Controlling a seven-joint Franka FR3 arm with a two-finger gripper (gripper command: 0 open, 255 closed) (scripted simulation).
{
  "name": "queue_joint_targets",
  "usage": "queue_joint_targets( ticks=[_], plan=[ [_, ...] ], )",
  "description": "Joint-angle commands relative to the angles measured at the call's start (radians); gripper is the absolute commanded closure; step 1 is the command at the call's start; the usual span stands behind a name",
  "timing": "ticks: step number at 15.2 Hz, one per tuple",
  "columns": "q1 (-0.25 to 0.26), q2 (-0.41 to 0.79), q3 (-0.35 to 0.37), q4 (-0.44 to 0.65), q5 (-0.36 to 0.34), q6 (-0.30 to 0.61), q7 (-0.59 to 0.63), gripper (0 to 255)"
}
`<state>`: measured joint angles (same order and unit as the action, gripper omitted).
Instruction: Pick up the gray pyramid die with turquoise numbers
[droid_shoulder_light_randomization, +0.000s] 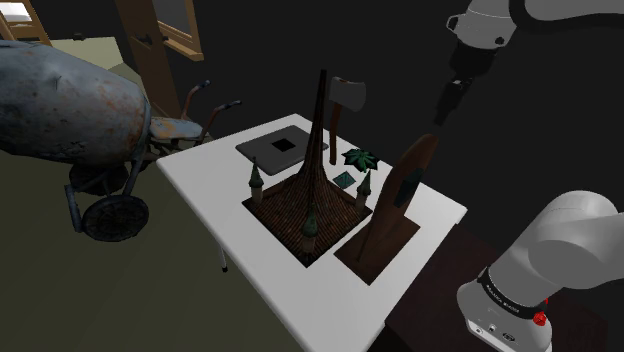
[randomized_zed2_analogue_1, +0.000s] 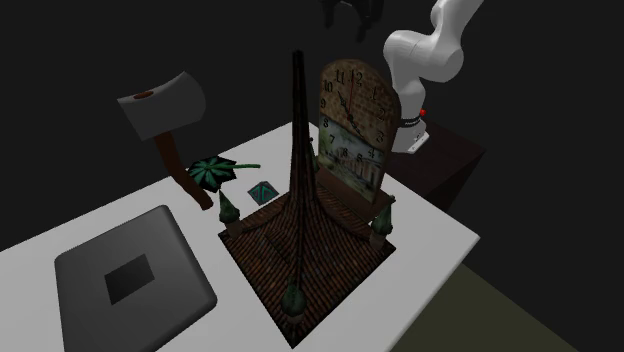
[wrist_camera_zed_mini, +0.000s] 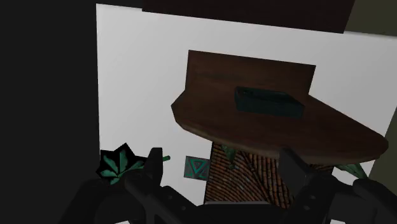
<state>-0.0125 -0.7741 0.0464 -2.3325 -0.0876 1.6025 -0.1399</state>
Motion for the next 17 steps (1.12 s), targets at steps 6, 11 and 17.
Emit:
queue_joint_targets(
  ticks=[6,11,17],
  plan=[
    [-0.005,0.193,-0.073,0.038,0.036,0.092,-0.054,0],
    [-0.004,0.399,-0.137,0.106,0.094,0.162,-0.121,0],
    [-0.004,0.661,-0.194,0.225,0.193,0.207,-0.217,0]
  ],
)
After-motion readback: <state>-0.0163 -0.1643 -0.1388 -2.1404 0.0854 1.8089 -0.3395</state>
